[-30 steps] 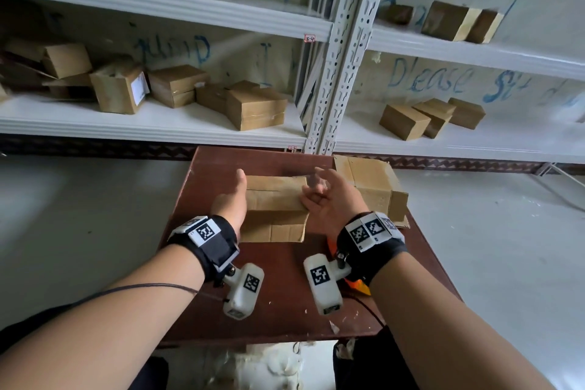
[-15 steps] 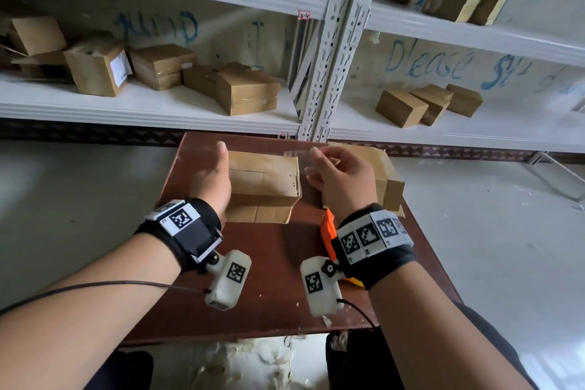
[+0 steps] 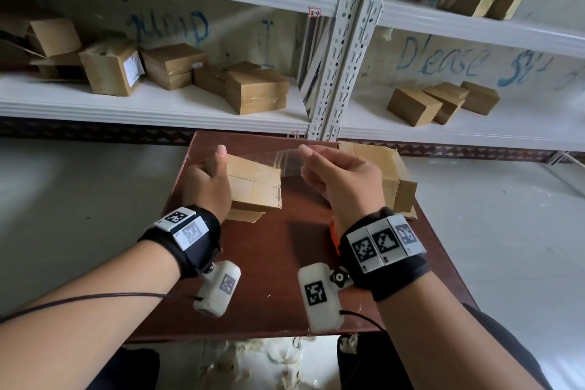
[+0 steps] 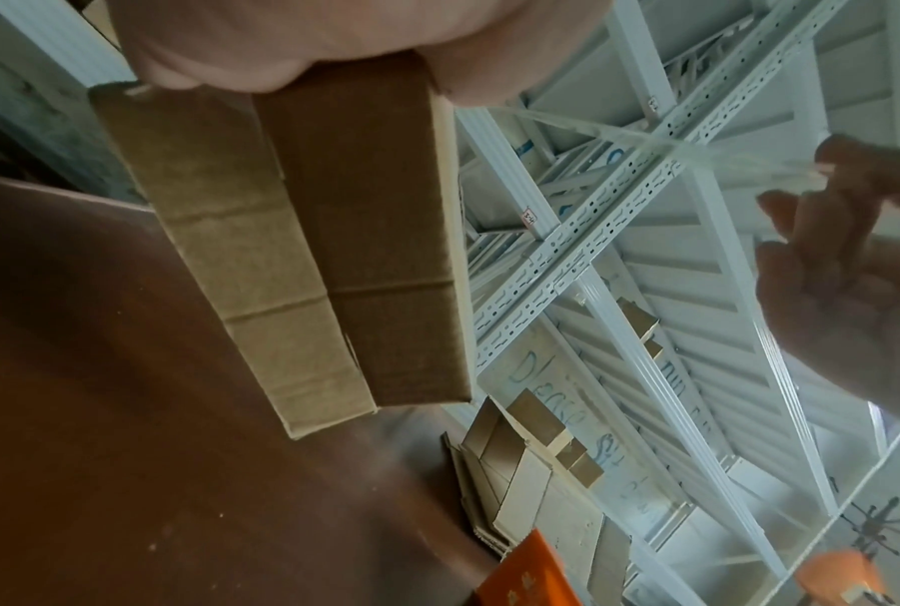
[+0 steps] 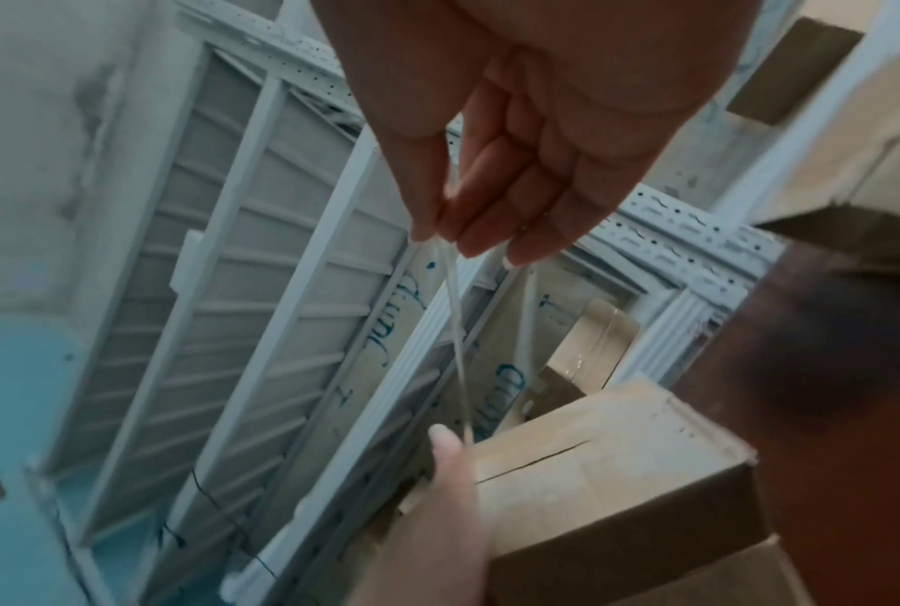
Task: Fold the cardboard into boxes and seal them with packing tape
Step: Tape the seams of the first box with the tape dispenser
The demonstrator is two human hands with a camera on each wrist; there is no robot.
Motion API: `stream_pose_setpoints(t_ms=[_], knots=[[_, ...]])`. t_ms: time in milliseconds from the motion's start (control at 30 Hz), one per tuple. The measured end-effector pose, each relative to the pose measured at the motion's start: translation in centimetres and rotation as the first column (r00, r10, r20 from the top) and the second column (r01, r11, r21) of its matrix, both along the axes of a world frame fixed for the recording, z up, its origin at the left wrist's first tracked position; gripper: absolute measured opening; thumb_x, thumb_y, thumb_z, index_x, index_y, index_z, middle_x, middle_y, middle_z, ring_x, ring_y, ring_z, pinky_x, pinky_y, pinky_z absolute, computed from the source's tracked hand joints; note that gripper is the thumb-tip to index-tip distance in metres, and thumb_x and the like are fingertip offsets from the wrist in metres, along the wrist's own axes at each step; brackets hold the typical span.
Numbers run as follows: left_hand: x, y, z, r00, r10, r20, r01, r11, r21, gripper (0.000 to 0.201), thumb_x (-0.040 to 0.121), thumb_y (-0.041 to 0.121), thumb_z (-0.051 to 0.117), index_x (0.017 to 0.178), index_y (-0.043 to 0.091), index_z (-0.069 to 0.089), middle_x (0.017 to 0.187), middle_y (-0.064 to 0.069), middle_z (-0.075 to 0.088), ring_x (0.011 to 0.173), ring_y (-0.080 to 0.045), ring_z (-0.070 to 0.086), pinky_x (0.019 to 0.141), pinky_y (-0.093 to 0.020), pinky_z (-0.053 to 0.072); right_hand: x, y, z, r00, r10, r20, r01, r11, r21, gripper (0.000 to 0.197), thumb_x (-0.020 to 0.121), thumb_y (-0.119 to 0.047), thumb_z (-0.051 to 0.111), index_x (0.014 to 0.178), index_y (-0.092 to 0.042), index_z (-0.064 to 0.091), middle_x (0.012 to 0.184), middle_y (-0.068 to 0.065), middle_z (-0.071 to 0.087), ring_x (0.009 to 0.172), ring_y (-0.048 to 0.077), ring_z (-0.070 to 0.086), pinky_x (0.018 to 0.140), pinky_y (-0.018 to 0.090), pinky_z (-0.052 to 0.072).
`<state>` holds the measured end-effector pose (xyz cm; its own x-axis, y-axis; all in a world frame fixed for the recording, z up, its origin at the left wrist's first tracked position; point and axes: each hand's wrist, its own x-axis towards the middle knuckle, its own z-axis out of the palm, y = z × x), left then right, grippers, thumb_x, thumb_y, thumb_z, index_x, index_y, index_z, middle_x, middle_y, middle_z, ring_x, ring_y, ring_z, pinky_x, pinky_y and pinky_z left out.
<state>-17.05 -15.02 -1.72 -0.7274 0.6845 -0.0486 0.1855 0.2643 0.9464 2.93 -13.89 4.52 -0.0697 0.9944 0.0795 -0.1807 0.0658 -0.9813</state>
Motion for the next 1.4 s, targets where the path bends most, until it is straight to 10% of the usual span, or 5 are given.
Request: stream_pose_setpoints(t_ms=[167,300,733,967,1400], knots=[[0.3,-0.1,0.8,0.999,0.042,-0.015,-0.041,0.997,0.058,0.061,0.099,0.066,0.045,0.075,0.011,0.054,0.070,-0.003,0.057,0.076,-0.029,0.057,0.072,-0.030,0.038,1.3,1.0,-0.5,0.939,-0.127,0.320,0.084,0.986,0.146,0.043,0.072,-0.043,0.094,0.105,-0.018,0.080,0.081,0.005,0.079,0.080,0.023,0.078,0.083,0.041,0.065],[0.3,0.1,0.8,0.999,0.036,-0.034,-0.032,0.992,0.122,0.060,0.095,0.066,0.052,0.102,0.008,0.063,0.092,-0.006,0.063,0.086,-0.025,0.058,0.078,-0.030,0.040,2.3,1.4,-0.7,0.879,-0.198,0.434,0.136,0.976,0.172,0.033,0.071,-0.047,0.093,0.090,-0.023,0.080,0.072,-0.005,0.077,0.065,0.010,0.072,0.073,0.039,0.065],[0.6,0.1,1.1,1.000,0.030,0.008,-0.031,0.966,0.258,0.051,0.095,0.065,0.054,0.090,0.014,0.057,0.066,0.005,0.052,0.058,-0.009,0.051,0.056,-0.028,0.039,2.9,2.4,-1.7,0.899,-0.136,0.416,0.131,0.991,0.039,0.037,0.083,-0.042,0.086,0.081,-0.007,0.077,0.068,0.006,0.076,0.056,0.013,0.064,0.065,0.035,0.060],[0.9,0.0,1.8,1.000,0.020,0.017,-0.024,0.968,0.248,0.046,0.098,0.064,0.051,0.073,0.026,0.051,0.069,0.002,0.056,0.069,-0.022,0.056,0.074,-0.039,0.049,2.4,3.6,-2.5,0.811,-0.192,0.553,0.170,0.981,0.091,0.037,0.080,-0.051,0.084,0.069,-0.017,0.075,0.055,-0.006,0.066,0.054,0.014,0.058,0.065,0.041,0.059],[0.6,-0.4,2.4,0.998,-0.054,-0.035,0.061,0.968,0.243,0.062,0.101,0.064,0.042,0.076,0.008,0.052,0.065,-0.005,0.044,0.058,-0.020,0.043,0.062,-0.034,0.037,2.0,4.4,-2.9,0.761,-0.191,0.620,0.153,0.981,0.115,0.034,0.089,-0.047,0.077,0.072,-0.019,0.072,0.059,-0.007,0.063,0.056,0.016,0.057,0.063,0.034,0.053]])
